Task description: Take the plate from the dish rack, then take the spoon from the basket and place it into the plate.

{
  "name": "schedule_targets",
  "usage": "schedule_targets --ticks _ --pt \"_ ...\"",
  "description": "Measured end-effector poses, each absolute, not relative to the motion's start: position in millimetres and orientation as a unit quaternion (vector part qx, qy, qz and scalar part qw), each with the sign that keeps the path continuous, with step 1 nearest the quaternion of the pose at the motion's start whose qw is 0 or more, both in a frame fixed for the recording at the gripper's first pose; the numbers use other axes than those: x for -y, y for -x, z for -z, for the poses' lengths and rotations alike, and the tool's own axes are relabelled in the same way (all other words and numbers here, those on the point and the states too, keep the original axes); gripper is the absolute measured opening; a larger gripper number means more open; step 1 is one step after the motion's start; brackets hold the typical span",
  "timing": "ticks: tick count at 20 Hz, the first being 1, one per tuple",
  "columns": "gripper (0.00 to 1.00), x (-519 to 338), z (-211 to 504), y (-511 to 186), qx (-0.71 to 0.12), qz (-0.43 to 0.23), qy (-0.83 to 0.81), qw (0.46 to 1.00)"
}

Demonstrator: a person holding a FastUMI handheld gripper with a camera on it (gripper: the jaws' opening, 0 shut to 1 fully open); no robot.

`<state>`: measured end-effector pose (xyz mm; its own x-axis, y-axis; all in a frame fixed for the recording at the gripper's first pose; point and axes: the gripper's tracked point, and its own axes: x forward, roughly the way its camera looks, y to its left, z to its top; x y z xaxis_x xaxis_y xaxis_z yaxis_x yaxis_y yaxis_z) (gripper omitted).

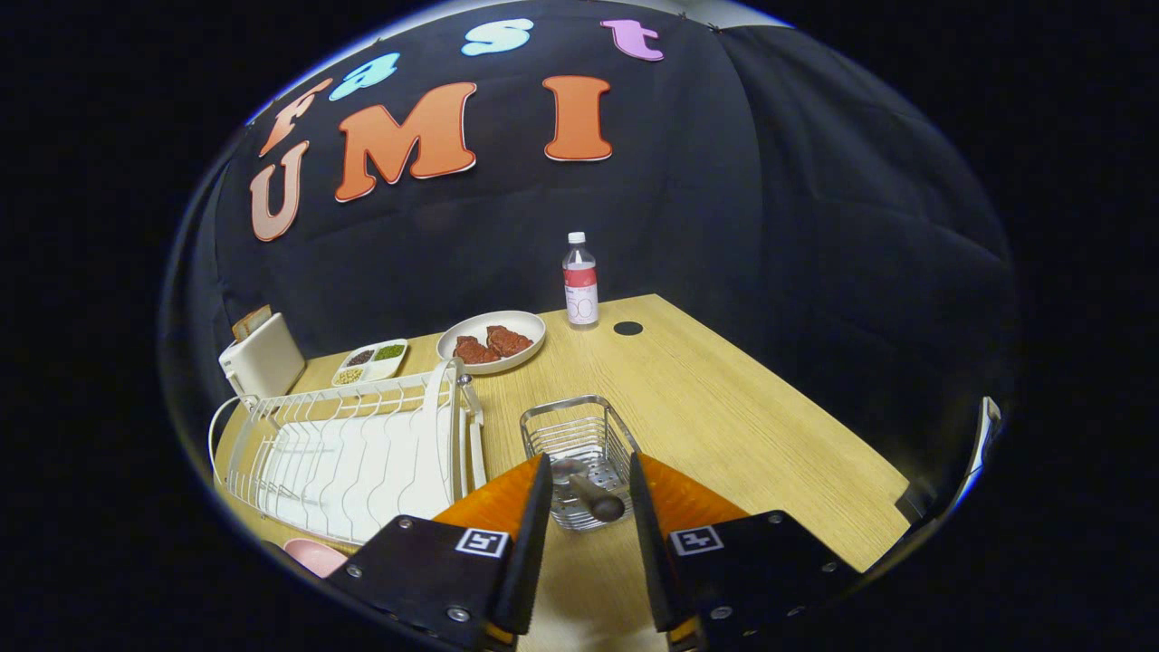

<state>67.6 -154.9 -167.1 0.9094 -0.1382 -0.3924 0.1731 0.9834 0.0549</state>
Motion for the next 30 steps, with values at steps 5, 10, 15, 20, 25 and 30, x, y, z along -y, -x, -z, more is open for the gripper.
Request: schedule_targets --ticks 5,10,15,20,25,30 --pt "0.15 146 165 -72 -0.202 0.051 -0.057 0.976" --pt "0.09 142 140 -64 -0.182 0.038 -0.046 0.981" --pt "0.08 152 108 -50 -0.154 0.057 -0.041 0.986" --pt "0.08 150 71 -22 -0.126 0.063 -0.037 0.989" --pt "0.08 120 53 17 -0.116 0.041 -0.039 0.992" --pt "0.08 72 60 57 -0.118 0.002 -0.02 0.993"
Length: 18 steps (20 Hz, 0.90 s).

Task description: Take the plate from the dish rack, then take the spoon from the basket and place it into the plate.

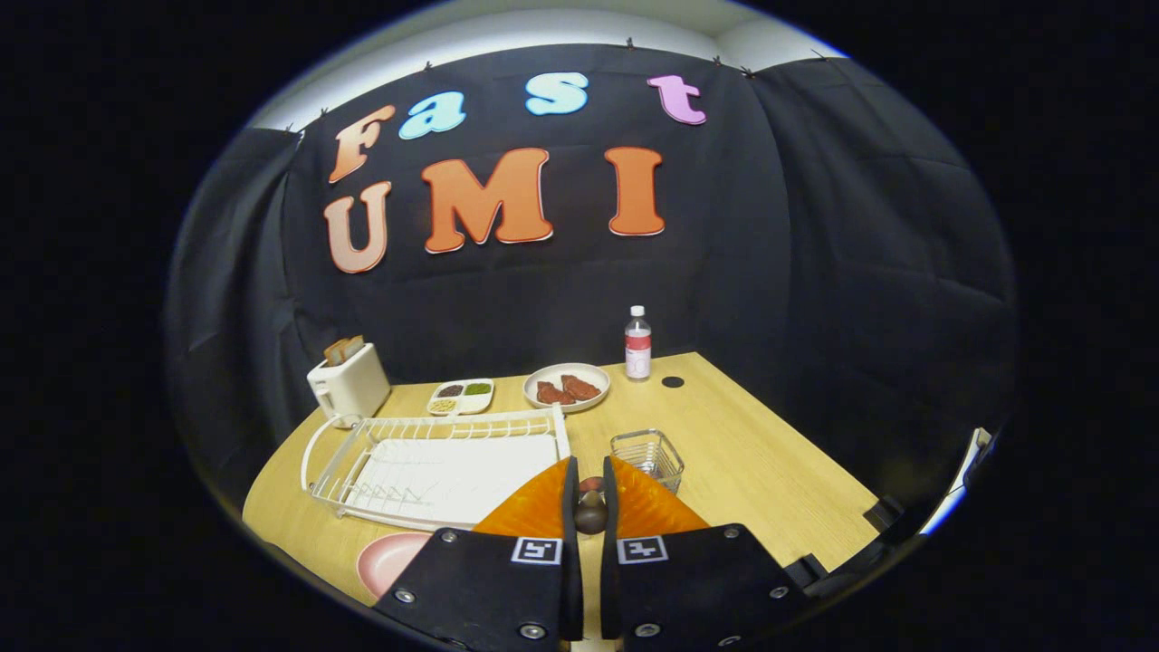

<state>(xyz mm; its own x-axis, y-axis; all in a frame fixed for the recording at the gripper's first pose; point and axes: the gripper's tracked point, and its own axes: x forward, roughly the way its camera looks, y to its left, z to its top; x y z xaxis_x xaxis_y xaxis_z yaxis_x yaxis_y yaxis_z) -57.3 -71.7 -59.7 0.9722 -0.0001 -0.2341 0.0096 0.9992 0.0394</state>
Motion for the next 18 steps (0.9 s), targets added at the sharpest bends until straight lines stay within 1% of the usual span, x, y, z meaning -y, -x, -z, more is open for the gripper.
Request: schedule_targets --ticks 8,14,18 --pt "0.08 -2 84 96 -0.128 -0.068 -0.019 0.989" --pt "0.08 -61 134 108 -0.164 -0.144 -0.038 0.975" --pt "0.08 -89 165 108 -0.179 -0.174 -0.038 0.968"
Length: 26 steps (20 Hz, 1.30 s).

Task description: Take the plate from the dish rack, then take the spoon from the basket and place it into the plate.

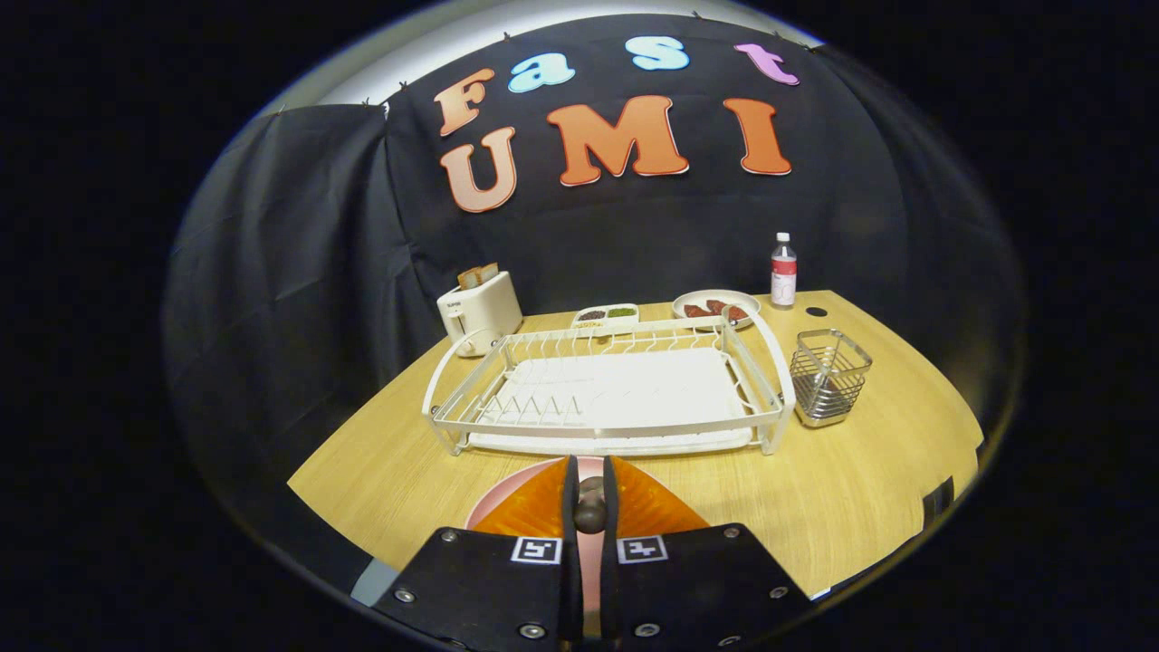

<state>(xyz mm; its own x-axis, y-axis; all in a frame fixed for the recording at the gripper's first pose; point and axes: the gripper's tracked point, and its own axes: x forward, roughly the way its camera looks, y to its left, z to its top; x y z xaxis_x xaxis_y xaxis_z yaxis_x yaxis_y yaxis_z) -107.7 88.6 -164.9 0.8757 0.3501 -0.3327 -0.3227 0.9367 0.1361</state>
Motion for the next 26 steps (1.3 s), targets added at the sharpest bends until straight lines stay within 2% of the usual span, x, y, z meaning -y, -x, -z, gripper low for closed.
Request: schedule_targets --ticks 7,15,19,22,23,24,26 --pt "0.08 -106 188 103 -0.176 -0.2 -0.044 0.963" --pt "0.27 -72 238 117 -0.255 -0.169 -0.003 0.952" --pt "0.49 -75 233 117 -0.254 -0.175 0.015 0.951" --pt "0.76 -73 222 109 -0.248 -0.164 0.021 0.955" --pt "0.8 -73 216 107 -0.246 -0.161 0.017 0.956" --pt "0.89 -73 209 105 -0.24 -0.158 0.014 0.958" --pt "0.97 -71 197 99 -0.23 -0.15 0.015 0.961"
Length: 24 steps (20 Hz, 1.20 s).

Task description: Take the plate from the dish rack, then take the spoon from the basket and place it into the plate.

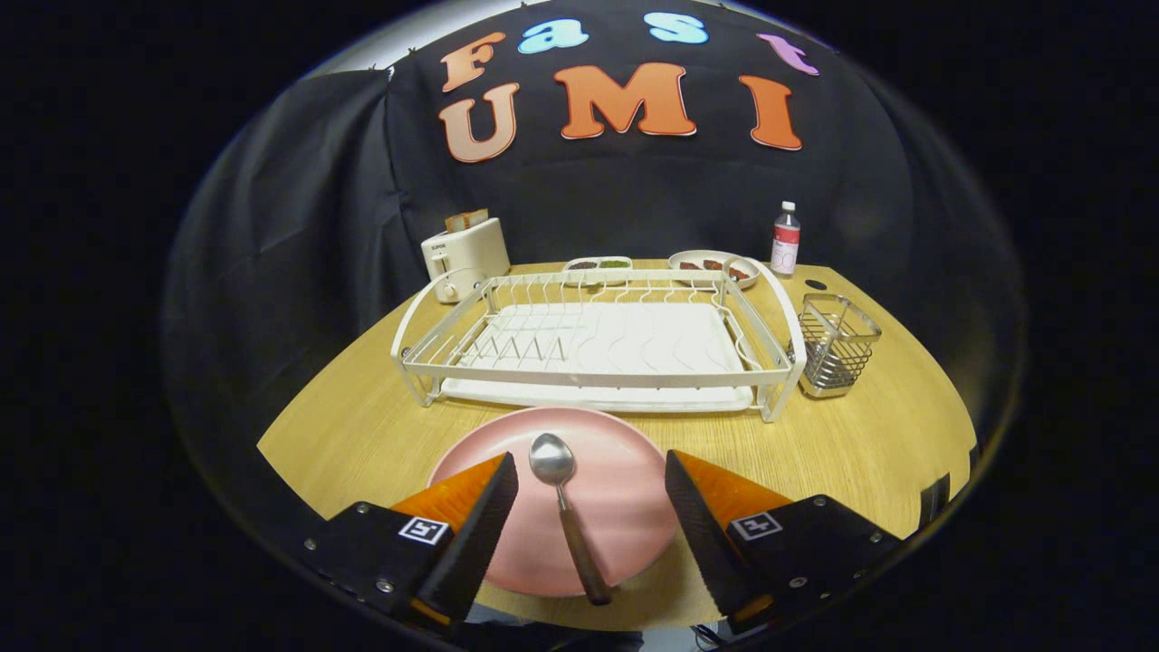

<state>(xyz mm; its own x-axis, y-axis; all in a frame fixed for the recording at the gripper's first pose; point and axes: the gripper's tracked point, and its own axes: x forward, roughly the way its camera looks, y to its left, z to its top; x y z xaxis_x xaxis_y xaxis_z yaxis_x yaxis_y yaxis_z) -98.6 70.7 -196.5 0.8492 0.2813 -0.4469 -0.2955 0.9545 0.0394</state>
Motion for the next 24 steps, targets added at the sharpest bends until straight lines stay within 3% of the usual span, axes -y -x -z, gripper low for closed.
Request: schedule_targets --ticks 24 --pt "0.97 2 32 22 -0.097 -0.052 -0.018 0.994"
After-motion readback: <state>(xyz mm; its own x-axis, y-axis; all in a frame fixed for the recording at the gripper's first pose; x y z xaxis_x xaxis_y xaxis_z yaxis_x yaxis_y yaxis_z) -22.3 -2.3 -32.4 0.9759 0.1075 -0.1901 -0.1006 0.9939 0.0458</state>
